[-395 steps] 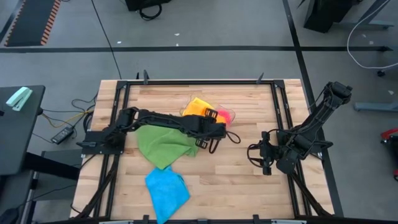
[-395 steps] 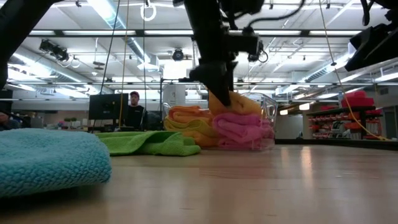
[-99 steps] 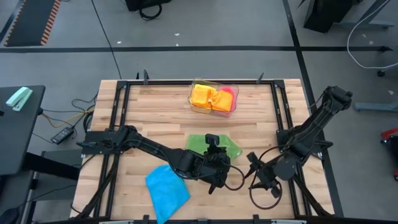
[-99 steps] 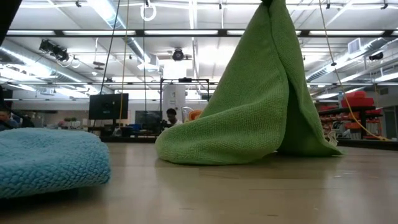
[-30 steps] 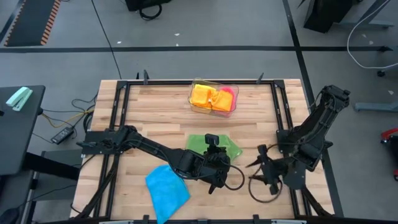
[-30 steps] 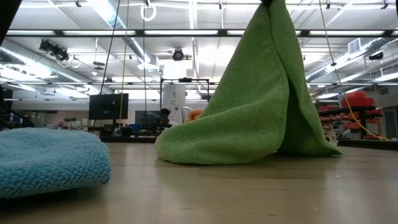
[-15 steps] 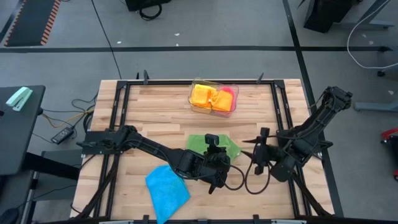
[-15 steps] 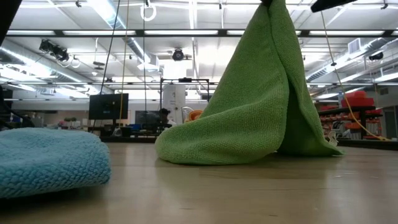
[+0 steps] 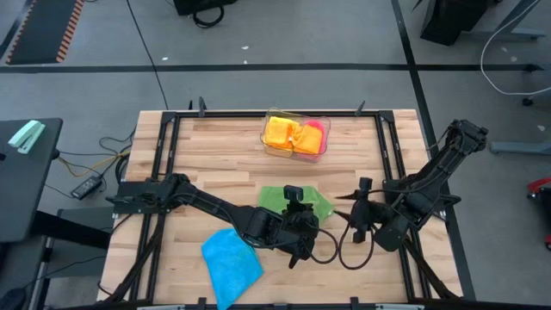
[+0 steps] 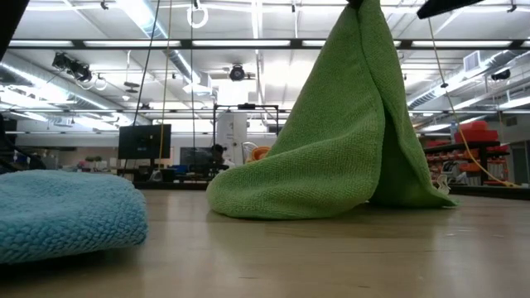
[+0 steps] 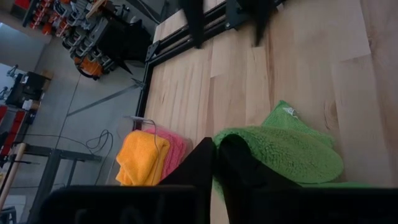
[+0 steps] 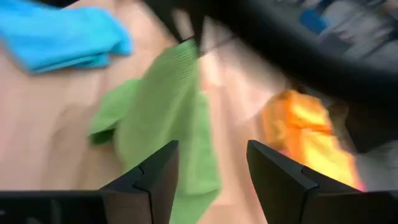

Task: Fold microfiber towels
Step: Fold the green microfiber cloth

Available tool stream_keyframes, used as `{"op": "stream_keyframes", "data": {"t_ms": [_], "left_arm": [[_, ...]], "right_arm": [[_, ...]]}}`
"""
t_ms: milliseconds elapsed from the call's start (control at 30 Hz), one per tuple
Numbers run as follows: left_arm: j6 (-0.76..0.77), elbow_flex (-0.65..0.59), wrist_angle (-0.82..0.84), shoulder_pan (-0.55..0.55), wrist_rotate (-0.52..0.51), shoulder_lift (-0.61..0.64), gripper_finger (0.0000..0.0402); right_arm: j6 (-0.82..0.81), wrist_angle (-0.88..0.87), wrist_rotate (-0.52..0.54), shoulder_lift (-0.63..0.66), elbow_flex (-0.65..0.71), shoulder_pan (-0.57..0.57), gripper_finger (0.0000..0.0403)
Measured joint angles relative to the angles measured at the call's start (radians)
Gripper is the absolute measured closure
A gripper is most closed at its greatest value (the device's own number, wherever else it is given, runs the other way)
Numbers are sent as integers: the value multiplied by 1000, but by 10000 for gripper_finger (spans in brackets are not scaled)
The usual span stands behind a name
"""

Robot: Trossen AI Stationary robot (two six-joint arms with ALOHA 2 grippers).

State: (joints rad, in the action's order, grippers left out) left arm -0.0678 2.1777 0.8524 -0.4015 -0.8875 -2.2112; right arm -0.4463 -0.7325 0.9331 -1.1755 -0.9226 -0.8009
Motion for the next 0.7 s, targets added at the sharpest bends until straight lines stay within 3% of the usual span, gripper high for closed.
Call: {"op": "stream_keyframes", "data": {"t_ms": [200, 367, 567, 700], "left_arm": [[2, 0, 1, 0, 0, 0, 380], [4, 0, 6, 0, 0, 0, 391], [4, 0, 6, 0, 0, 0, 369], [4, 0, 6, 0, 0, 0, 378]], "right_arm": [[-6, 29, -189, 0, 1, 0, 205], [81, 149, -312, 0, 34, -1, 205], [129, 171, -316, 0, 43, 3, 205], [128, 152, -264, 0, 43, 15, 205]]}}
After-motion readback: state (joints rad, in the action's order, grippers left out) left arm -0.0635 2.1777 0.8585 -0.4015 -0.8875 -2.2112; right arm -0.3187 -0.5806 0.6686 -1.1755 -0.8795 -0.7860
